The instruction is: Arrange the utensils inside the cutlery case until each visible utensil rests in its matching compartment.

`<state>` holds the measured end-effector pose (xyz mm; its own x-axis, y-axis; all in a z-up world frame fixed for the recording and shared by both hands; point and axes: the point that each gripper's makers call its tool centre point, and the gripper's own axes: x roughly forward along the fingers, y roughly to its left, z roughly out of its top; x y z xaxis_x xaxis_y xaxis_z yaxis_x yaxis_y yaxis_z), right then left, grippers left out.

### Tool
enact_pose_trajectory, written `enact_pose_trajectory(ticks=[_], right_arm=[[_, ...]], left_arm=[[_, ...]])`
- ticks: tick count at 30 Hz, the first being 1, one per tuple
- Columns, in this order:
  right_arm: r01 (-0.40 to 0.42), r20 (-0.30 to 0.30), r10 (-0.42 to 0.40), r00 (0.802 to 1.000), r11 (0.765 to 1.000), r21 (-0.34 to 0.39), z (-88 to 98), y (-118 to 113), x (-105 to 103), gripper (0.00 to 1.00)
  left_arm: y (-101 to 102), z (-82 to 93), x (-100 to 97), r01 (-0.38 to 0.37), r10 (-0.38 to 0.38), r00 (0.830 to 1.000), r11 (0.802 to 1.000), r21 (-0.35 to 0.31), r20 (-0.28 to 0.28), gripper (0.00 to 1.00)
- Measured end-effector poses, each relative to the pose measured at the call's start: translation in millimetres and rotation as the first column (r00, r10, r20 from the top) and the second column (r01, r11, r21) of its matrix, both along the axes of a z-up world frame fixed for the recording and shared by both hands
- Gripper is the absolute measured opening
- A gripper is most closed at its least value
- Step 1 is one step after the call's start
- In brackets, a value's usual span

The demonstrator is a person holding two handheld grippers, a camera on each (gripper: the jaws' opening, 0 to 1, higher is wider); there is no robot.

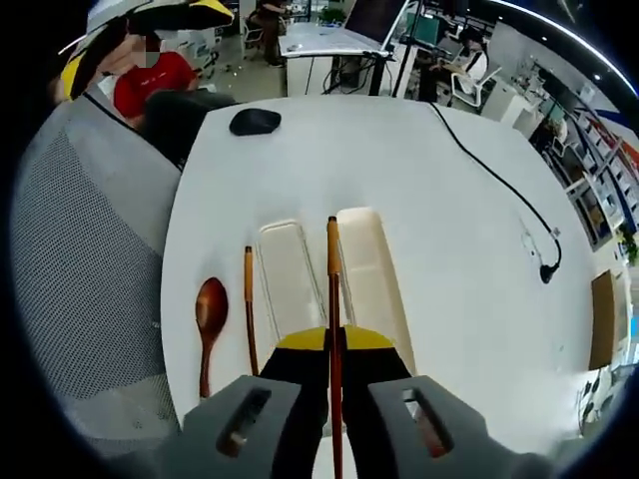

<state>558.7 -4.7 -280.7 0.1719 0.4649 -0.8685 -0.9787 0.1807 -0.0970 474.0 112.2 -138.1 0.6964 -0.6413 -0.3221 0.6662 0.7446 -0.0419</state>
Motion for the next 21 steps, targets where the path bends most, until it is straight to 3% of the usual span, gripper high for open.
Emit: enact_pose_trajectory(ticks=[6,21], right_arm=[[-0.025,0.008,0.026,1.0,0.999,-0.024,-2.5,3,8,0.0],[-0.071,0.001,0.072,0.997,0.996,-0.061,-11.8,14,25,0.0]], left_arm=[[-1,-3.5,-0.5,0.009,-0.009,1.0,1.0,0.027,-0.002,0.71],[-1,-9.3,-1.0,0.021,-0.02,0.999,1.0,0.017,-0.04,0.71]])
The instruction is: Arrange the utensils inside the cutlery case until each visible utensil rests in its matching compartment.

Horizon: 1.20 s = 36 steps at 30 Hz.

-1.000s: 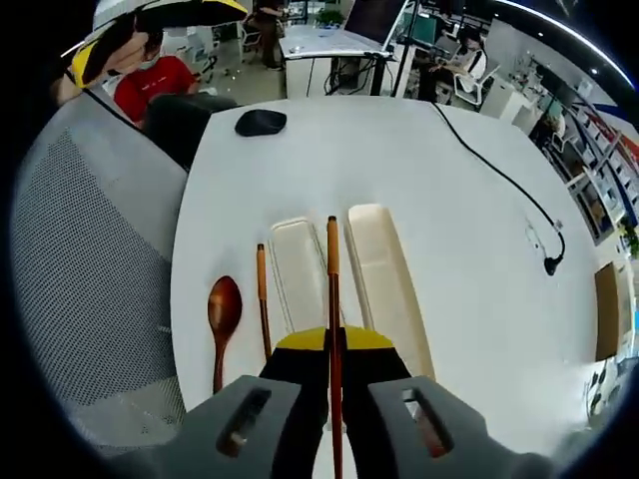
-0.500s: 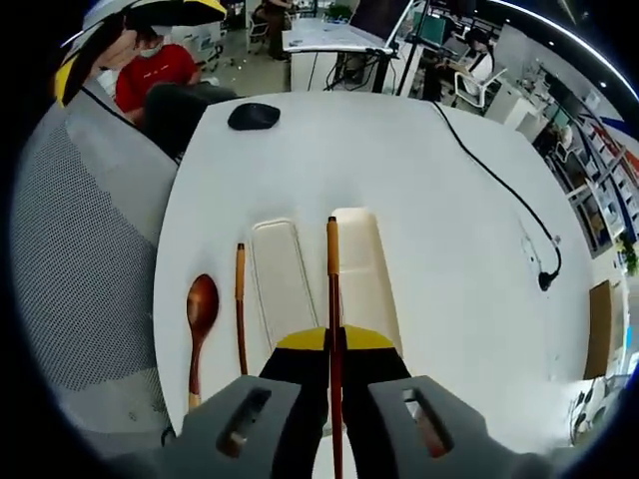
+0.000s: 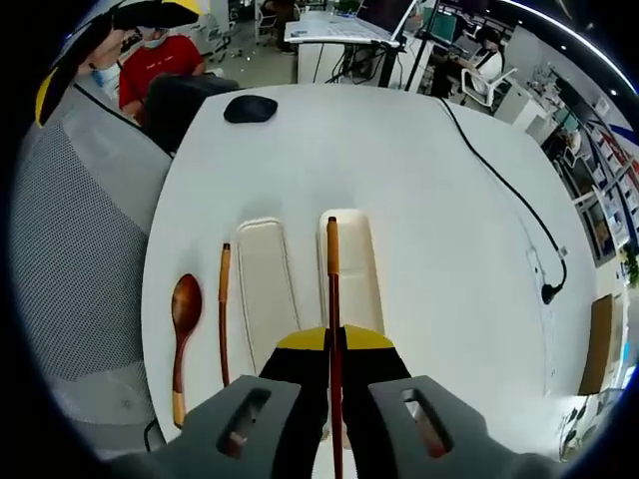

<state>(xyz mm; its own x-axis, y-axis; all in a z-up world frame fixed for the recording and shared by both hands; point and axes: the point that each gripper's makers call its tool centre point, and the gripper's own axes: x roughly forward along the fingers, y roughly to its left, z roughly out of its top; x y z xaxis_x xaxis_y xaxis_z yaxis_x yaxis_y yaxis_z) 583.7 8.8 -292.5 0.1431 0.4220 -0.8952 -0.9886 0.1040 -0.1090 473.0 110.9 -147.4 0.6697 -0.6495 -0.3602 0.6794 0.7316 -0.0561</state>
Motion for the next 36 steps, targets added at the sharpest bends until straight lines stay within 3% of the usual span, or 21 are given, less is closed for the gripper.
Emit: enact_pose_trajectory(ticks=[10,20,36], right_arm=[[-0.036,-0.013,0.036,0.999,0.999,-0.04,-9.3,4,2,0.0],[-0.057,-0.032,0.055,0.998,0.997,-0.055,-20.6,5,3,0.0],[-0.074,-0.042,0.07,0.997,0.993,-0.094,-36.7,9,10,0.0]], left_arm=[[3,-0.5,1.1,-0.023,0.021,0.999,0.998,-0.053,-0.037,0.7],[0,-5.1,-0.1,-0.006,0.006,1.0,1.0,-0.004,-0.028,0.69],[1,-3.3,2.1,-0.016,0.015,1.0,1.0,-0.015,-0.028,0.69]])
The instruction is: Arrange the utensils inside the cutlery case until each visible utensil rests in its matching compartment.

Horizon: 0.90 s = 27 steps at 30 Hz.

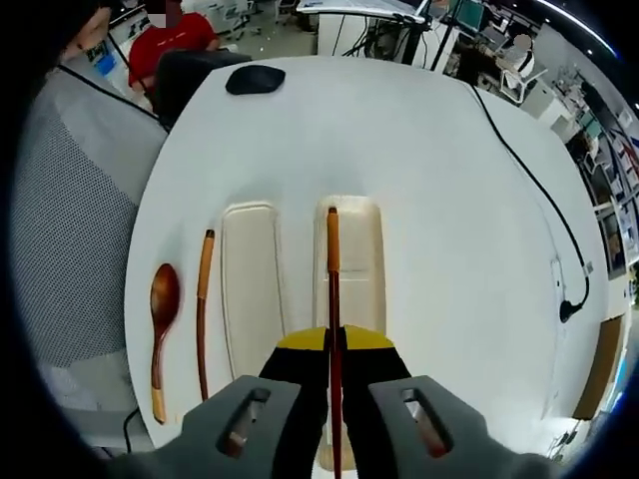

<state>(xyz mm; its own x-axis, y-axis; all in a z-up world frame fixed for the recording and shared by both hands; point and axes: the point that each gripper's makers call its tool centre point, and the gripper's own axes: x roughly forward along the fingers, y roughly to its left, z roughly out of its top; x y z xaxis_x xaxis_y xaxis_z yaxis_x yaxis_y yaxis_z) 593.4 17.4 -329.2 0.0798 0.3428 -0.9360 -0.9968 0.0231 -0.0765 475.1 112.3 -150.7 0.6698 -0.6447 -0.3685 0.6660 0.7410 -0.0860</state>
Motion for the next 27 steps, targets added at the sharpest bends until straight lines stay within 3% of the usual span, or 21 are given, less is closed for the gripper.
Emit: enact_pose_trajectory(ticks=[27], right_arm=[[0.032,-0.029,-0.033,0.999,0.999,-0.024,-18.2,-4,5,0.0]], left_arm=[[-1,-4.2,0.5,0.009,-0.008,1.0,1.0,0.02,-0.009,0.69]])
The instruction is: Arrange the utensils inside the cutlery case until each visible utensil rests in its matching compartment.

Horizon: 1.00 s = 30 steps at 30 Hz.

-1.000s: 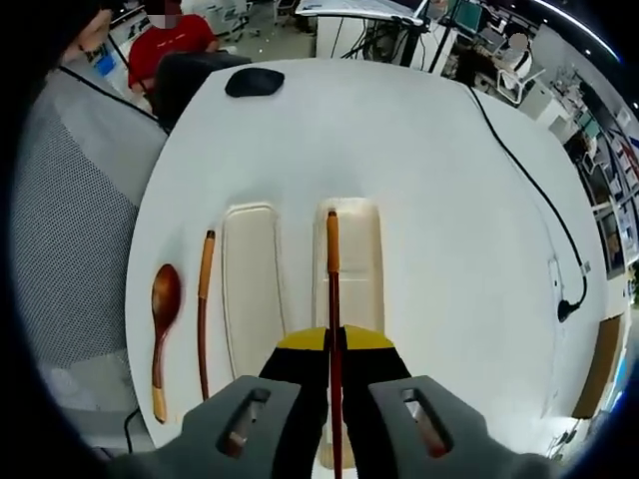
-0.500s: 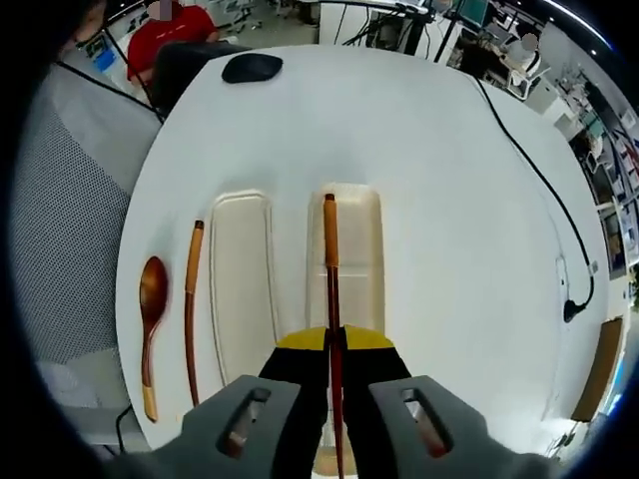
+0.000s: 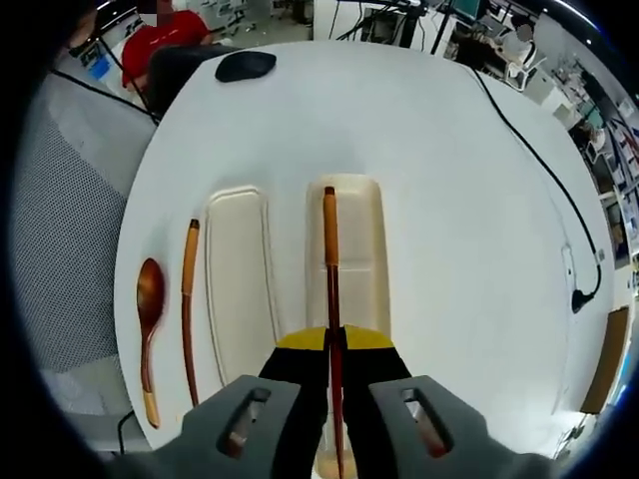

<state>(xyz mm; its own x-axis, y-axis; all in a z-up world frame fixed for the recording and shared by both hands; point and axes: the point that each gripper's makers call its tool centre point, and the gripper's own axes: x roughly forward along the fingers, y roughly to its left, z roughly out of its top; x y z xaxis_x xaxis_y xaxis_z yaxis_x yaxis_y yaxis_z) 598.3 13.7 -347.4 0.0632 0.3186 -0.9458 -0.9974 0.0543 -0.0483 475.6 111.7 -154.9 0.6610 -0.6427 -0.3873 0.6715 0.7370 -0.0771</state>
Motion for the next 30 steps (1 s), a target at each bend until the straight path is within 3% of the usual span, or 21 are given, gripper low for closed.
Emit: enact_pose_trajectory(ticks=[30], right_arm=[[0.032,-0.007,-0.032,0.999,0.999,-0.005,-10.2,0,4,0.01]], left_arm=[[-1,-2.6,-0.7,0.013,-0.013,1.0,1.0,0.008,-0.01,0.69]])
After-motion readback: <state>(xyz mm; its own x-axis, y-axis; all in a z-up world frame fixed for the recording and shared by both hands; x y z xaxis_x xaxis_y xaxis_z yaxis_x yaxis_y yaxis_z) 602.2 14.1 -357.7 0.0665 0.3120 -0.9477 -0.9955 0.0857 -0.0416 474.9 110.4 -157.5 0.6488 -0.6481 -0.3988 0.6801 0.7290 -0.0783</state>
